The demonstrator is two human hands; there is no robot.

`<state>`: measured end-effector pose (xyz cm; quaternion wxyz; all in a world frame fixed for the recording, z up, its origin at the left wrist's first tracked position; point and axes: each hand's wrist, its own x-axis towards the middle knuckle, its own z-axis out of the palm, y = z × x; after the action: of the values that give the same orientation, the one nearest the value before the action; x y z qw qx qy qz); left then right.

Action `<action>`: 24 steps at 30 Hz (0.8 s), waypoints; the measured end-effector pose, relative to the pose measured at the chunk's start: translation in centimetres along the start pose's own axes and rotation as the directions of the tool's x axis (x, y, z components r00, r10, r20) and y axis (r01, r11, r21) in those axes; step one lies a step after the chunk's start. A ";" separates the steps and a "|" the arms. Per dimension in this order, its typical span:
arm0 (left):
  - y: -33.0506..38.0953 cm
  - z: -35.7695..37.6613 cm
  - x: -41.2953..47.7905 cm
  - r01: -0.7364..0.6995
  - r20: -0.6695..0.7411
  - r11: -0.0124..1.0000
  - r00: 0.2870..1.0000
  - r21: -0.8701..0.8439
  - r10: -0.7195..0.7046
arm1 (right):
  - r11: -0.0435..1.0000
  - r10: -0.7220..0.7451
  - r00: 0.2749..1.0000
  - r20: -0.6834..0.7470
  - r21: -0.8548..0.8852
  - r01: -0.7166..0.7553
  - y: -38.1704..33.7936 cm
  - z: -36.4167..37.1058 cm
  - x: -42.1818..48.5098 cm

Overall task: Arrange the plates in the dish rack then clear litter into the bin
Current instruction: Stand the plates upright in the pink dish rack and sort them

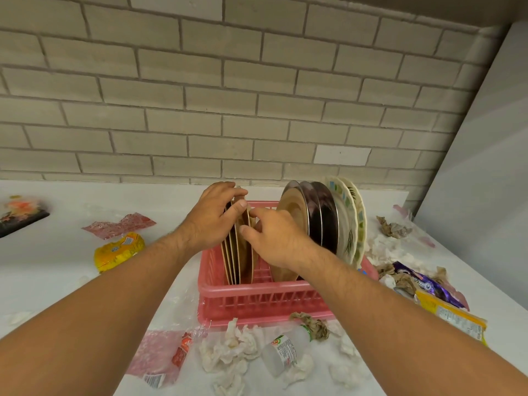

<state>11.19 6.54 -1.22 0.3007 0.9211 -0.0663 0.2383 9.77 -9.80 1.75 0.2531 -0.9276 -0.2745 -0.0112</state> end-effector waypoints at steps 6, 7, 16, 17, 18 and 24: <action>0.2 -0.2 -0.1 0.000 -0.001 1.000 1.000 0.021 0.000 | 0.996 0.079 0.990 -0.114 -0.029 -0.083 -0.2 1.7 0.0; 0.3 -0.2 -0.1 0.009 -0.014 1.000 1.000 0.016 -0.008 | 0.993 0.105 0.988 -0.115 -0.041 -0.110 -0.3 1.7 0.0; 0.4 -0.5 -0.1 0.033 -0.028 0.999 0.999 -0.039 -0.034 | 0.924 0.096 0.977 -0.189 -0.349 -0.158 -1.0 -3.9 1.2; 0.3 -0.5 -0.2 0.038 -0.021 0.998 0.999 -0.040 -0.038 | 0.900 0.118 0.973 -0.197 -0.392 -0.189 -1.2 -4.7 1.5; 0.2 -0.4 -0.2 0.041 -0.016 0.998 0.999 -0.040 -0.042 | 0.880 0.134 0.970 -0.202 -0.425 -0.210 -1.5 -5.4 1.7; 0.1 -0.3 -0.1 0.038 -0.001 0.999 0.999 0.001 -0.038 | 0.825 0.156 0.971 -0.183 -0.516 -0.230 -0.9 -4.9 1.5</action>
<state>10.95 6.62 -1.05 0.3048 0.9222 -0.0484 0.2330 11.19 -10.70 6.67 0.0029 -0.9814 -0.1476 -0.1230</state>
